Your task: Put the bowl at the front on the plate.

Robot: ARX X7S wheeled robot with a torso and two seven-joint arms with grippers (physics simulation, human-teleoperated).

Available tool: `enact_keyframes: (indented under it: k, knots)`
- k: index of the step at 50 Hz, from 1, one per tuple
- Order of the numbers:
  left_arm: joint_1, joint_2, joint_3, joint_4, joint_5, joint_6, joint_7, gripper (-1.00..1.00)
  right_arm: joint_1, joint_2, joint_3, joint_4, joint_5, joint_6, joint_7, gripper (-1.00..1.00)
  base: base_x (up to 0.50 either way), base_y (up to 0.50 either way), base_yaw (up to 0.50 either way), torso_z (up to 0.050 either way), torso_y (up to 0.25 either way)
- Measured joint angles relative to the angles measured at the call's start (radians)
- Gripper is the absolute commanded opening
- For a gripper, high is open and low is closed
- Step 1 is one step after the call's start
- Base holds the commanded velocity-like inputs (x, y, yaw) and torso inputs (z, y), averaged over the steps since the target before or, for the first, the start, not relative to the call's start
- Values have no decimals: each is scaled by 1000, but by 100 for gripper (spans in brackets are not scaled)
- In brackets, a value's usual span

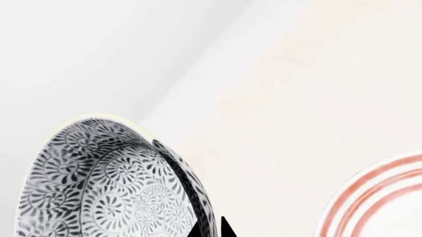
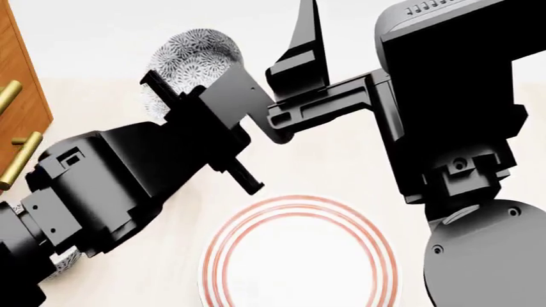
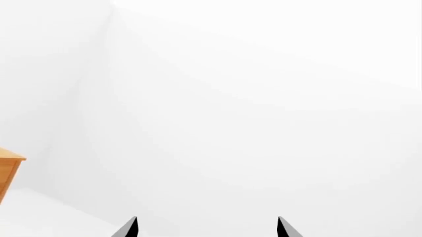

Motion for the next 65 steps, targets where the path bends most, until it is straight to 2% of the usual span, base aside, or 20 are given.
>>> enact_keyframes:
  k: [11, 21, 65]
  knots:
    - [-45, 29, 144, -82, -116, 57, 28, -100, -3, 4, 2, -2, 2, -1, 4, 100, 0, 0, 0, 0, 1]
    - [-68, 38, 208, -88, -160, 62, 77, -100, -3, 5, -1, -1, 3, -2, 8, 100, 0, 0, 0, 0, 0]
    - [-49, 44, 249, 43, -52, -24, 259, -100, 11, 18, 10, -19, 26, 16, 22, 100, 0, 0, 0, 0, 0]
